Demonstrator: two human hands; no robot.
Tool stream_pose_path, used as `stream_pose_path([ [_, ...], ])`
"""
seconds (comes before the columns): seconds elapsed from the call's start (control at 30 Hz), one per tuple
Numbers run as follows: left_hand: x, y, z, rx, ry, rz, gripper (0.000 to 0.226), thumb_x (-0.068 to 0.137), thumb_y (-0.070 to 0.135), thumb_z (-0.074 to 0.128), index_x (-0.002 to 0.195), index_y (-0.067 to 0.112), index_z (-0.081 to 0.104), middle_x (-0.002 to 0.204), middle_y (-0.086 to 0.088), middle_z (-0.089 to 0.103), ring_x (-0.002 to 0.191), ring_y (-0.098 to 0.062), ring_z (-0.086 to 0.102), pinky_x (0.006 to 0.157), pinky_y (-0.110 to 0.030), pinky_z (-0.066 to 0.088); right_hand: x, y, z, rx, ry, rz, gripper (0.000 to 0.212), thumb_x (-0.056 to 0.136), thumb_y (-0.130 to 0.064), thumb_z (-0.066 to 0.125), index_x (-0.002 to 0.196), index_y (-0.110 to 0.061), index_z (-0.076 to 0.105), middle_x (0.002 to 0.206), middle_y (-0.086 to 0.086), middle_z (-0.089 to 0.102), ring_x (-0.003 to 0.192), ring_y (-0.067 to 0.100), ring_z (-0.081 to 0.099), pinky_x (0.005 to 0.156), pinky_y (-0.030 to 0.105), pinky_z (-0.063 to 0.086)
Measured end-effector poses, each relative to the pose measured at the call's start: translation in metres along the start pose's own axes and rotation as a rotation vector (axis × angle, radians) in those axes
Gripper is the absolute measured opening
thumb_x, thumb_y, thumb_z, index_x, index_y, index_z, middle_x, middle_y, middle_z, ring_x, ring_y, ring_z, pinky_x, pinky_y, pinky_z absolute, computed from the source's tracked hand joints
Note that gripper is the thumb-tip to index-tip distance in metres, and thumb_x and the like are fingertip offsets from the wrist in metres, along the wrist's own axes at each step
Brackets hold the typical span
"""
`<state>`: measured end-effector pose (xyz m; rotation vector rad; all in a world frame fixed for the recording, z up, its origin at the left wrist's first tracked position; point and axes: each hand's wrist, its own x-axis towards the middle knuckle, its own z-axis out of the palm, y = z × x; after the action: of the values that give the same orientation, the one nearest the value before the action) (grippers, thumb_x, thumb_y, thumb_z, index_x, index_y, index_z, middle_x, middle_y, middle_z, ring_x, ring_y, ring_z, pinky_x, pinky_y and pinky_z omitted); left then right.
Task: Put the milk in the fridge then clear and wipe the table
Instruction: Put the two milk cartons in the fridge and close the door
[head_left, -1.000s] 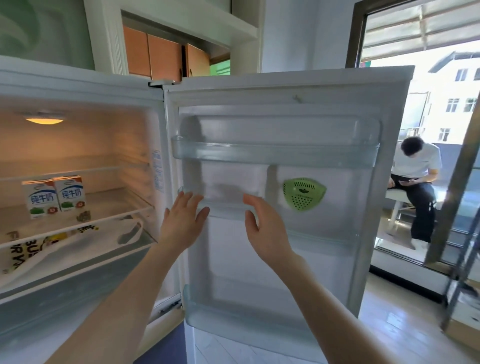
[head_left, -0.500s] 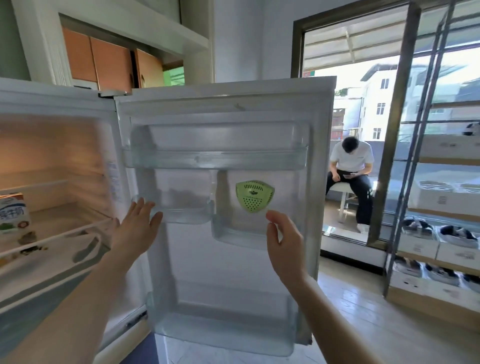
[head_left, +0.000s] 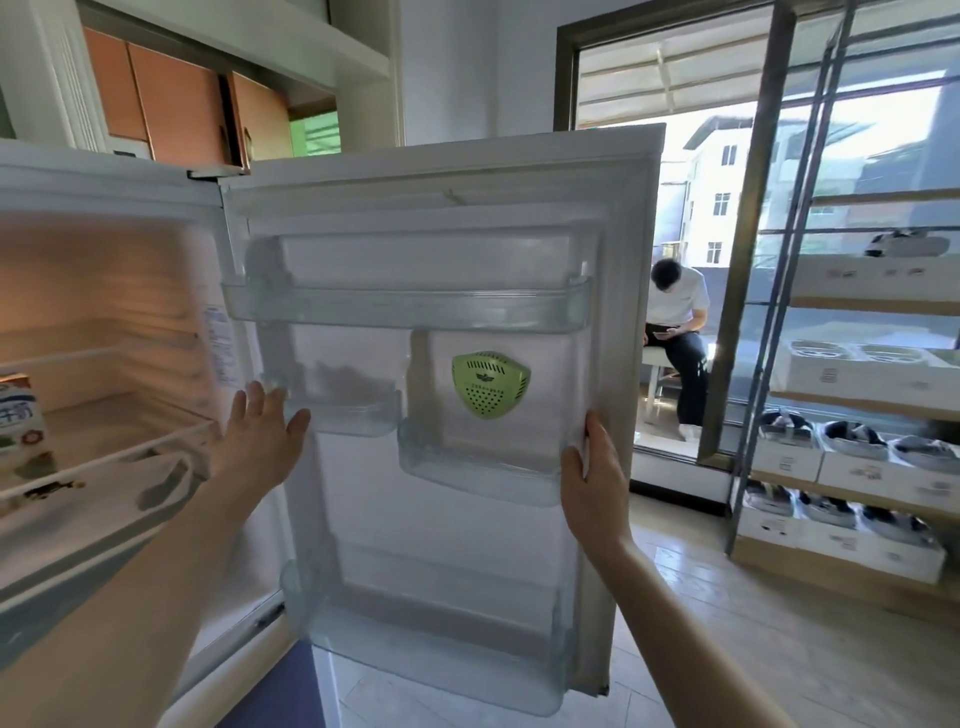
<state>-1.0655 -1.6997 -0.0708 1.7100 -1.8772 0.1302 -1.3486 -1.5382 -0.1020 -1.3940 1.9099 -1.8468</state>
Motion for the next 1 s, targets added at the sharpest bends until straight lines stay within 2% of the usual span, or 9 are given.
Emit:
stream_pose_path([
  [0.13, -0.038, 0.038, 0.002, -0.102, 0.087, 0.142, 0.057, 0.097, 0.034, 0.036, 0.144, 0.005, 0.023, 0.155, -0.013, 0.014, 0.144, -0.026, 0.009, 0.114, -0.051, 0.013, -0.017, -0.001, 0.003, 0.005, 0.029, -0.008, 0.046, 0.096, -0.013, 0.038, 0.142, -0.014, 0.031, 0.146, 0.002, 0.038, 0.135, 0.016, 0.033, 0.109, 0.022, 0.023],
  [0.27, -0.1, 0.109, 0.002, -0.428, 0.037, 0.416, 0.055, 0.094, 0.043, 0.036, 0.136, 0.008, 0.041, 0.148, -0.012, 0.033, 0.14, -0.024, 0.027, 0.114, -0.038, 0.016, -0.038, -0.006, 0.0, 0.036, 0.073, -0.088, 0.039, 0.095, -0.007, 0.039, 0.133, -0.008, 0.045, 0.136, 0.007, 0.05, 0.128, 0.02, 0.044, 0.108, 0.028, 0.033],
  [0.37, -0.128, 0.158, -0.001, -0.603, -0.058, 0.486, 0.052, 0.093, 0.045, 0.041, 0.135, 0.014, 0.042, 0.14, -0.006, 0.047, 0.129, -0.018, 0.042, 0.107, -0.026, 0.029, -0.052, -0.011, -0.007, 0.083, 0.055, -0.17, 0.039, 0.092, -0.023, 0.039, 0.125, -0.009, 0.055, 0.123, 0.004, 0.061, 0.115, 0.017, 0.055, 0.099, 0.027, 0.042],
  [0.43, -0.143, 0.179, -0.009, -0.728, -0.061, 0.454, 0.034, 0.088, 0.053, 0.045, 0.111, 0.03, 0.055, 0.108, 0.008, 0.064, 0.101, 0.001, 0.057, 0.087, -0.022, 0.047, -0.06, -0.016, -0.016, 0.126, -0.009, -0.22, 0.047, 0.086, -0.035, 0.034, 0.119, -0.012, 0.059, 0.107, -0.004, 0.066, 0.098, 0.007, 0.061, 0.085, 0.022, 0.048],
  [0.47, -0.148, 0.186, -0.015, -0.797, -0.058, 0.408, 0.024, 0.084, 0.057, 0.049, 0.091, 0.034, 0.052, 0.086, 0.013, 0.063, 0.081, 0.007, 0.057, 0.07, -0.017, 0.046, -0.062, -0.018, -0.021, 0.158, -0.051, -0.252, 0.045, 0.085, -0.032, 0.034, 0.116, -0.013, 0.06, 0.098, -0.01, 0.066, 0.09, -0.002, 0.06, 0.078, 0.014, 0.046],
  [0.57, -0.159, 0.192, -0.026, -0.908, 0.025, 0.272, 0.042, 0.076, 0.058, 0.057, 0.071, 0.019, 0.042, 0.059, 0.001, 0.049, 0.053, -0.005, 0.045, 0.049, -0.017, 0.038, -0.067, -0.023, -0.035, 0.211, -0.156, -0.368, 0.037, 0.087, -0.009, 0.037, 0.115, -0.018, 0.059, 0.098, -0.023, 0.061, 0.09, -0.016, 0.057, 0.077, 0.001, 0.04],
  [0.67, -0.167, 0.182, -0.034, -0.833, 0.165, 0.241, 0.038, 0.087, 0.031, 0.059, 0.062, 0.018, 0.033, 0.054, 0.003, 0.035, 0.049, -0.01, 0.033, 0.048, -0.017, 0.032, -0.074, -0.029, -0.045, 0.266, -0.126, -0.492, 0.031, 0.089, -0.007, 0.043, 0.111, -0.023, 0.058, 0.1, -0.02, 0.062, 0.094, -0.007, 0.061, 0.082, 0.008, 0.045],
  [0.87, -0.186, 0.158, -0.053, -0.701, 0.24, 0.145, 0.034, 0.088, 0.025, 0.058, 0.063, 0.019, 0.035, 0.054, 0.004, 0.038, 0.048, -0.007, 0.043, 0.049, -0.012, 0.034, -0.07, -0.034, -0.052, 0.44, 0.144, -0.613, 0.024, 0.087, -0.011, 0.042, 0.102, -0.019, 0.059, 0.105, -0.023, 0.053, 0.106, 0.0, 0.054, 0.084, 0.032, 0.049],
  [1.0, -0.201, 0.133, -0.071, -0.669, 0.25, 0.066, 0.031, 0.089, 0.025, 0.057, 0.079, -0.003, 0.05, 0.062, -0.009, 0.047, 0.055, -0.017, 0.043, 0.05, -0.017, 0.031, -0.077, -0.04, -0.034, 0.496, -0.036, -0.414, 0.039, 0.084, -0.025, 0.038, 0.119, -0.018, 0.053, 0.119, -0.012, 0.053, 0.112, 0.012, 0.054, 0.103, 0.032, 0.041],
])
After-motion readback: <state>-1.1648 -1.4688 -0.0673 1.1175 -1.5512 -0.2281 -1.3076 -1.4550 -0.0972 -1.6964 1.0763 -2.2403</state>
